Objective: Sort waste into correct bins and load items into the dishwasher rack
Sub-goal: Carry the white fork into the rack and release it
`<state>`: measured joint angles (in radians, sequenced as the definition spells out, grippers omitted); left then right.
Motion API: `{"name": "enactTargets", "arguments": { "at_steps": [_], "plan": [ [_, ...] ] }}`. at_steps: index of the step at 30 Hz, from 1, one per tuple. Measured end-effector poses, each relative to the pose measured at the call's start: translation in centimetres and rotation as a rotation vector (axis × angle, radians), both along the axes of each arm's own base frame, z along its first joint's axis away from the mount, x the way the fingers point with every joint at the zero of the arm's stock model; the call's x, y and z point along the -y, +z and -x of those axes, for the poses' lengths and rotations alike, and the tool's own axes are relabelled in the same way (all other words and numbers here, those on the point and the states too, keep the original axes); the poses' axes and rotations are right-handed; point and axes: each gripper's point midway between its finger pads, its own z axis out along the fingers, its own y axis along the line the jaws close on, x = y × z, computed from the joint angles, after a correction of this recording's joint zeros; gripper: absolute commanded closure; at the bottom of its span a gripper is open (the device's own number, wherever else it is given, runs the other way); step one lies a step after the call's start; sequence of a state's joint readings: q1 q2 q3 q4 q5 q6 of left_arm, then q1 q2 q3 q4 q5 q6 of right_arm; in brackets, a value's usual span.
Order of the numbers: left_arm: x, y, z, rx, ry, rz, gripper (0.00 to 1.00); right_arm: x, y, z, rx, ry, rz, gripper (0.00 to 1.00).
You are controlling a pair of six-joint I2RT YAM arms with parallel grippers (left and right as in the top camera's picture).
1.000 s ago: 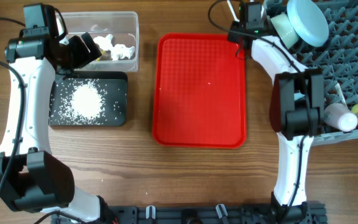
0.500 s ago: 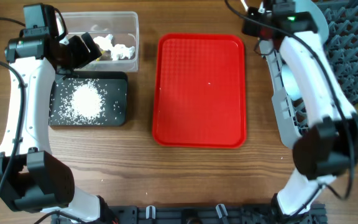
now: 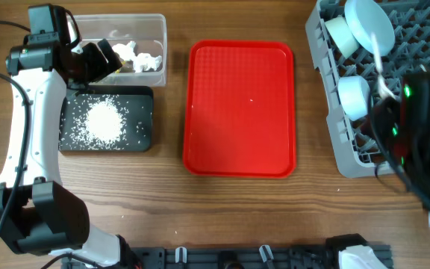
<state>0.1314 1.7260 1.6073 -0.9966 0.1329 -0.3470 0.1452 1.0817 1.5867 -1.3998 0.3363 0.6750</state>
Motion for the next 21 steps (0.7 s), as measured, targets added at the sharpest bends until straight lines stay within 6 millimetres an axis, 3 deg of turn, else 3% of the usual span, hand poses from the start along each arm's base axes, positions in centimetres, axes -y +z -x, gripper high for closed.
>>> {"name": "enactTargets", "arguments": {
  "at_steps": [3,5,6,11,15,20,21],
  "plan": [
    [0.0,0.0,0.0,0.001,0.0,-0.001,0.0,1.9,-1.7,2.8,0.008,-0.123,0.023,0.96],
    [0.0,0.0,0.0,0.001,0.0,0.0,0.0,2.8,-2.5,3.4,0.02,-0.199,0.031,0.96],
    [0.0,0.0,0.0,0.001,0.0,0.0,0.0,3.5,-4.6,3.3,0.004,-0.267,0.043,0.96],
    [0.0,0.0,0.0,0.001,0.0,0.0,0.0,5.4,-9.2,1.4,-0.02,-0.458,0.079,0.96],
    [0.0,0.0,0.0,0.001,0.0,0.0,0.0,7.6,-11.9,0.1,-0.042,-0.587,0.099,0.96],
    [0.0,0.0,0.0,0.001,0.0,-0.001,0.0,10.8,-14.2,0.0,-0.104,-0.722,0.112,0.95],
    [0.0,0.0,0.0,0.001,0.0,0.0,0.0,11.3,-14.6,0.1,-0.123,-0.739,0.113,0.91]
  ]
}}
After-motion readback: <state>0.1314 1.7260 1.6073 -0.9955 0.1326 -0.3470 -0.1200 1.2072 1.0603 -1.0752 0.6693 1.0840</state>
